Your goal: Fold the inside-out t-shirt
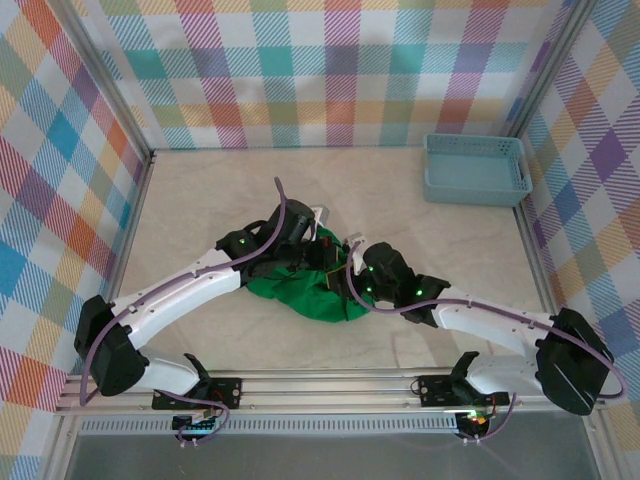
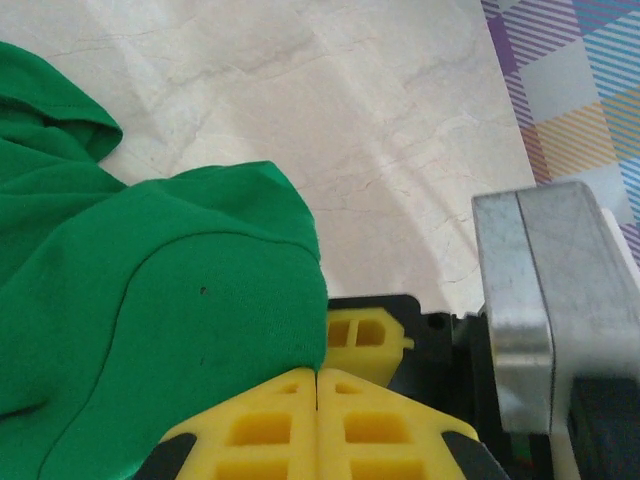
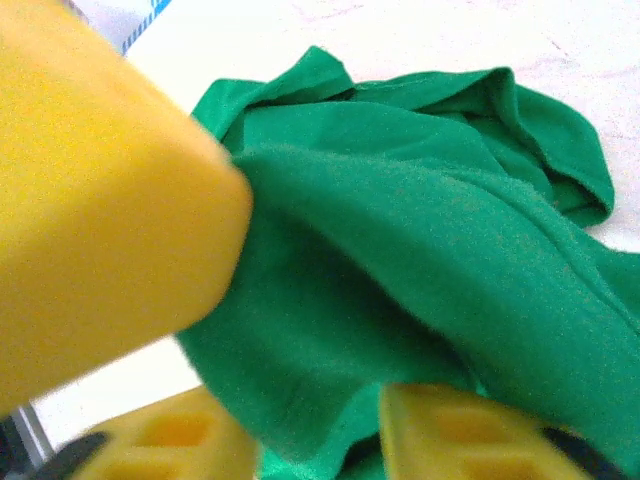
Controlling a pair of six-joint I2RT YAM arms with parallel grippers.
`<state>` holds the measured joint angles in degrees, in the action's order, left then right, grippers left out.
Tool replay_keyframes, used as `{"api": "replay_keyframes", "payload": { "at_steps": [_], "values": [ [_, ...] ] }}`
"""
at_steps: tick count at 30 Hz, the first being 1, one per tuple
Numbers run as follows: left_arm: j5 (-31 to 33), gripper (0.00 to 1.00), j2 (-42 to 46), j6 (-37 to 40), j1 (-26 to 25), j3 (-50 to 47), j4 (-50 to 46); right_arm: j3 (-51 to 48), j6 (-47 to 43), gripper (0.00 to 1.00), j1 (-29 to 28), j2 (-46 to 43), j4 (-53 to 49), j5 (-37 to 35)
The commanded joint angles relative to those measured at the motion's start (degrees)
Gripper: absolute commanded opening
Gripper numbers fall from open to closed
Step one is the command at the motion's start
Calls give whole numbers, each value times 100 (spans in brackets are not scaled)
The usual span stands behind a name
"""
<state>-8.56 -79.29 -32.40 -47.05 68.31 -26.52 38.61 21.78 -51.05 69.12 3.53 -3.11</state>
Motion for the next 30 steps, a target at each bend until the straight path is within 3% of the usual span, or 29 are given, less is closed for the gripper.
{"api": "replay_keyframes", "payload": {
  "at_steps": [1,3,7,14,22,30],
  "values": [
    [25,0,-27,-58,60,-31,61,218,59,17,-21,7,136,-182],
    [495,0,59,-1,72,-37,-208,224,80,4,-21,-158,-24,-155],
    [1388,28,387,50,63,-288,-597,151,259,0,-19,-588,-425,-49],
    [1332,48,1372,80,-225,-1494,176,-268,918,0,16,-1171,-459,257],
    [582,50,946,-257,-349,-1763,1012,-440,1012,0,16,-1200,-194,419],
    [487,47,263,-86,-541,-1550,1152,-353,1012,0,11,-1246,-237,388]
  ]
}}
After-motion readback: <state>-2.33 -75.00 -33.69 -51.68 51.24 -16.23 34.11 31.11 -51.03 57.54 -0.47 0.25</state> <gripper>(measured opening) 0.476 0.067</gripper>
